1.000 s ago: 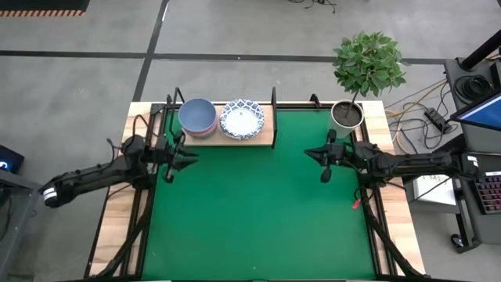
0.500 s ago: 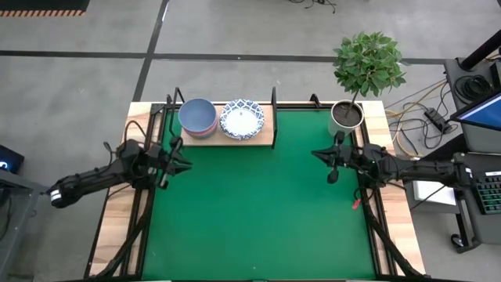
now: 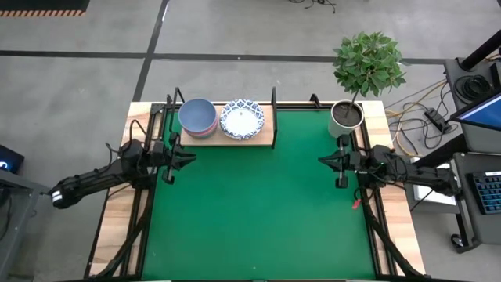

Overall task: Place and stack bowls onto a shelf
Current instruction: Return to Home Position

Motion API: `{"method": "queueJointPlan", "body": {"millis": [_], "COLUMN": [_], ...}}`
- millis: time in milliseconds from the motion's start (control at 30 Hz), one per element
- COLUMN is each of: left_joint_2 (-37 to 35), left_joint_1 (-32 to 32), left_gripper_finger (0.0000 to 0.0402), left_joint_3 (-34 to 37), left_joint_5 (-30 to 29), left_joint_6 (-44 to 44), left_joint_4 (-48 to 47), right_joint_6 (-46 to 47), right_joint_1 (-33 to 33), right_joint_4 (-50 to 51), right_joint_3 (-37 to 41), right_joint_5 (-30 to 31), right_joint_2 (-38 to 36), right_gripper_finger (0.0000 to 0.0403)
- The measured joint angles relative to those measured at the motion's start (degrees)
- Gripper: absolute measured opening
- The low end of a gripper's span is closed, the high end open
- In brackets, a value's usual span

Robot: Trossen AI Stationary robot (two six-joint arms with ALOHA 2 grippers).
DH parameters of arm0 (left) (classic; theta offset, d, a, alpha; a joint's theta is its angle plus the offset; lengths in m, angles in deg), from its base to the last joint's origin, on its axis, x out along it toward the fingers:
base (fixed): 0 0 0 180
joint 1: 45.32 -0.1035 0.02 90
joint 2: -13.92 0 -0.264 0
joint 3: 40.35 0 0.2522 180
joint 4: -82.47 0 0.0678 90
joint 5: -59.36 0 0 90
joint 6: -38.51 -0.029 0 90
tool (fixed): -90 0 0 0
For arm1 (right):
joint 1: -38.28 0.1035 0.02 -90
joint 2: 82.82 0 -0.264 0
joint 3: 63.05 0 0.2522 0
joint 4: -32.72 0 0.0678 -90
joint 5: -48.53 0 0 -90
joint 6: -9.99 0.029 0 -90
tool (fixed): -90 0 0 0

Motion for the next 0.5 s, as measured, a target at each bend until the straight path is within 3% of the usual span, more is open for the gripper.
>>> {"method": "queueJointPlan", "body": {"millis": [100, 233, 500], "left_joint_2": [0.64, 1.35, 2.68], "left_joint_1": [0.02, 0.0, 0.0], "left_gripper_finger": [0.0037, 0.0037, 0.0037], "left_joint_3": [0.0, -0.02, -0.02], "left_joint_5": [0.01, 0.0, 0.02], "left_joint_6": [3.11, 3.33, 3.35], "left_joint_4": [-0.13, -0.08, -0.12], "right_joint_6": [0.19, 7.07, 19.62], "right_joint_1": [-0.09, -0.09, -0.09], "right_joint_4": [0.9, 2.6, 2.73], "right_joint_3": [0.24, 0.24, 0.22], "right_joint_5": [4.37, 10.08, 10.3], "right_joint_2": [0.39, 0.84, 1.56], "right_gripper_finger": [0.0009, 0.0009, 0.0009]}}
